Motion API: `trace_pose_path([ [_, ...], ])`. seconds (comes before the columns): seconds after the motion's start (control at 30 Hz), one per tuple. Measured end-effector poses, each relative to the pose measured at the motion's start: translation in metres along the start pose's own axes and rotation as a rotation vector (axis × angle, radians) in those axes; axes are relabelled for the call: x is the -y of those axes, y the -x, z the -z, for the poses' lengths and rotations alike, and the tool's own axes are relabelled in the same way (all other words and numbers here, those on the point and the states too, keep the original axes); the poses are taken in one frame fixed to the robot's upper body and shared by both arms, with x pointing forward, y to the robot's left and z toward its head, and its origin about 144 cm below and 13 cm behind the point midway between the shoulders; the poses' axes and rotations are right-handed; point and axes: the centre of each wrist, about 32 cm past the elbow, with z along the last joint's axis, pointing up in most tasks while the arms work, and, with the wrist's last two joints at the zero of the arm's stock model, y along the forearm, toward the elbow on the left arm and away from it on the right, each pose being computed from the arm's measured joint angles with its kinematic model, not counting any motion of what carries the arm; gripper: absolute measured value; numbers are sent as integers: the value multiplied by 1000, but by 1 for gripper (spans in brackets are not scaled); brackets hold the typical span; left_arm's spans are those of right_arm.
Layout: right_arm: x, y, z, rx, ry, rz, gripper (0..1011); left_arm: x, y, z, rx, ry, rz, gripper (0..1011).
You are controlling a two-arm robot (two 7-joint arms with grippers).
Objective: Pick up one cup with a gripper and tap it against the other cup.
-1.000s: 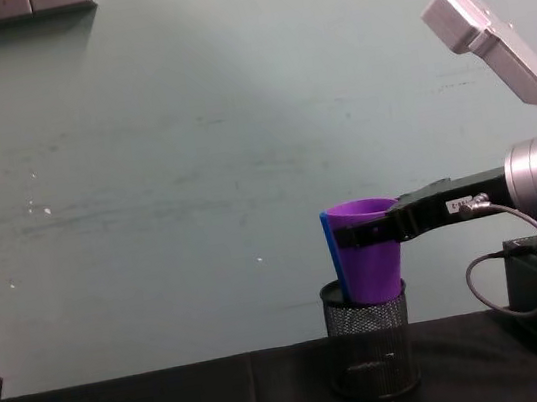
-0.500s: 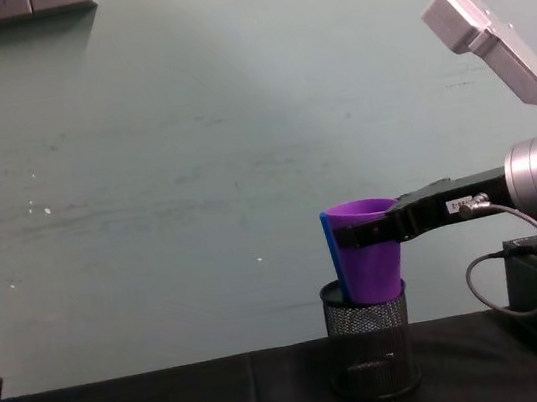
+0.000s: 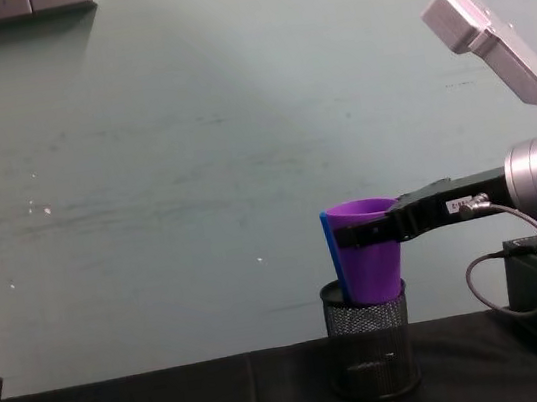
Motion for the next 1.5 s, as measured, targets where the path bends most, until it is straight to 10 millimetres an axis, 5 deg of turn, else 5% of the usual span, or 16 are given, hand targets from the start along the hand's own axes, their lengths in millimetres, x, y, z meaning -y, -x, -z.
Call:
trace_pose_path([
  [1.5,0,0,0,0,0,0,718,0,0,0,0,0,0,1000],
])
